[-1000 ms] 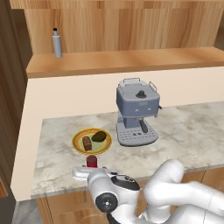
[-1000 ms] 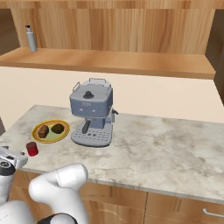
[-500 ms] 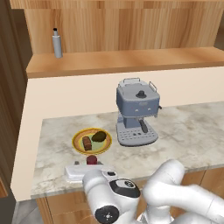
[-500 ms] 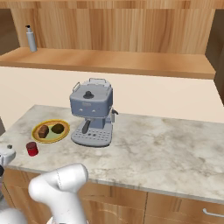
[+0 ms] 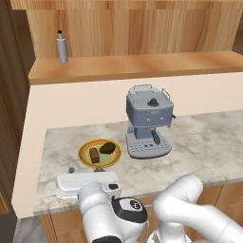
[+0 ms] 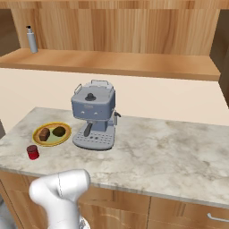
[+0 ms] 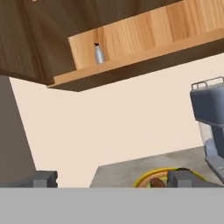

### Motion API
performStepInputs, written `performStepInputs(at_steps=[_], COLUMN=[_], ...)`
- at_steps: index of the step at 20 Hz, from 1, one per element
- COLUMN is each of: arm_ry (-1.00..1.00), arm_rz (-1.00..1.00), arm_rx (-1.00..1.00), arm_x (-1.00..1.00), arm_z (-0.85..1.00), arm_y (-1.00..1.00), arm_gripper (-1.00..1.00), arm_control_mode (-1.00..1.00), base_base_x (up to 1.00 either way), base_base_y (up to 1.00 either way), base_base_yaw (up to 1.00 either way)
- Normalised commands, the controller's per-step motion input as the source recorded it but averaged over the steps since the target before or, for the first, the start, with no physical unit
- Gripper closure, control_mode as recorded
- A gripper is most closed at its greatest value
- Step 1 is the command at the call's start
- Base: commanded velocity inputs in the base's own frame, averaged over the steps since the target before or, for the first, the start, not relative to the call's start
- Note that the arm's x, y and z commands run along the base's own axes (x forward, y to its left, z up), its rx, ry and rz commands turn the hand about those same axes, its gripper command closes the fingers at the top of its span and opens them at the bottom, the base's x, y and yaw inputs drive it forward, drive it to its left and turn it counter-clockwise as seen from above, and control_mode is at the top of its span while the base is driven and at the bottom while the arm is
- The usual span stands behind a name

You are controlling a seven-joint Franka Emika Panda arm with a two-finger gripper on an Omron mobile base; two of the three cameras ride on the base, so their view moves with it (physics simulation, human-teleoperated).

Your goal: Pick the avocado and bread from the counter and place them on the plate. Then pick the jam from the cabinet and place it next to the plate. Lastly close the cabinet door.

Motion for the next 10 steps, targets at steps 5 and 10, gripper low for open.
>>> performStepInputs(at_steps=[5, 10], arm_ry=[-0.17, -0.12], arm_rz=[0.0, 0.0], arm_rx=[-0.08, -0.2], arm_x=[-0.15, 0.06], arm_z=[0.5, 0.11], arm_y=[0.11, 0.22], arm_gripper=[-1.0, -1.0], arm_control_mode=[-1.0, -1.0], base_base_x=[0.0, 0.0], base_base_y=[0.0, 0.0], base_base_yaw=[0.0, 0.0])
